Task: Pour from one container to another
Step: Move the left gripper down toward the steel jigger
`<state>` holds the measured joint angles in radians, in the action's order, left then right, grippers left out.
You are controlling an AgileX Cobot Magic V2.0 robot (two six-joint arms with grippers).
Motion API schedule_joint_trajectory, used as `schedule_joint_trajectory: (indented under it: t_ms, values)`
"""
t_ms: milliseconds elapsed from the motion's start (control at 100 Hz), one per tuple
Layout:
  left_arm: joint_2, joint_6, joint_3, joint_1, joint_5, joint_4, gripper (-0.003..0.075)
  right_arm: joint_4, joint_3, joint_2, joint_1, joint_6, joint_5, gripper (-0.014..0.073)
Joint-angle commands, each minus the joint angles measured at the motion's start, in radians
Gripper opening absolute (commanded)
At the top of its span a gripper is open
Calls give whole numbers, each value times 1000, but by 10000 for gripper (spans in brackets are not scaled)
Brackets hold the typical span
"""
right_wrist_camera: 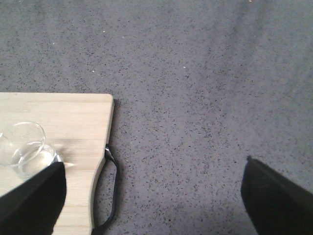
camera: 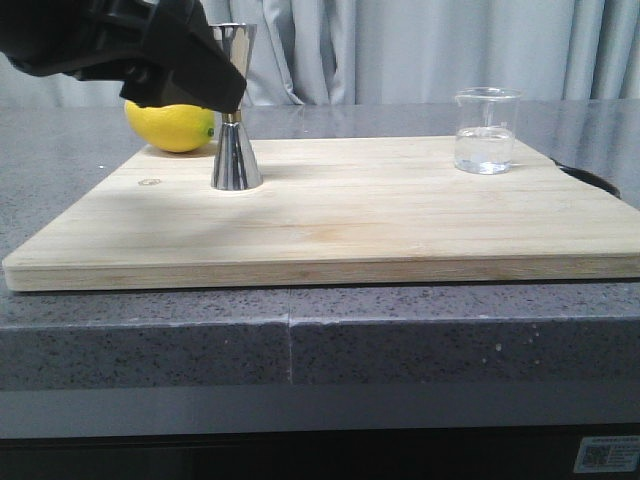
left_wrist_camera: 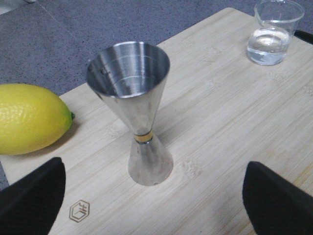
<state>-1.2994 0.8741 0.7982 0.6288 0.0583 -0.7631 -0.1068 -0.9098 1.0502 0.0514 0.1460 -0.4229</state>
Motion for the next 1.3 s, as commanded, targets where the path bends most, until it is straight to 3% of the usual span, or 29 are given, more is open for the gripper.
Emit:
schedule_joint_trajectory:
  t_ms: [0, 150, 330, 430, 480, 580, 650, 910, 1290]
  values:
    - [28, 3, 35, -21, 10, -2, 663, 4, -26, -11, -4, 10, 76, 655]
    - [64, 9, 55, -70, 136, 6, 663, 4, -26, -11, -4, 10, 76, 655]
    - [127, 141, 59, -172, 243, -18, 663, 4, -26, -11, -4, 10, 76, 655]
    - [154, 276, 59, -243, 303, -133, 662, 4, -26, -11, -4, 10, 76, 655]
    - [162, 401, 59, -290, 353, -268, 662, 4, -26, -11, -4, 10, 76, 655]
    - [165, 682, 59, -400, 537, -547, 659, 4, -26, -11, -4, 10, 74, 655]
    - [151, 776, 59, -501, 664, -695, 652, 4, -26, -11, -4, 10, 72, 655]
    - [6, 898, 59, -771, 1214, -816, 597, 4, -26, -11, -4, 10, 68, 655]
    - [-121, 928, 59, -768, 1203, -845, 585, 4, -26, -11, -4, 10, 59, 655]
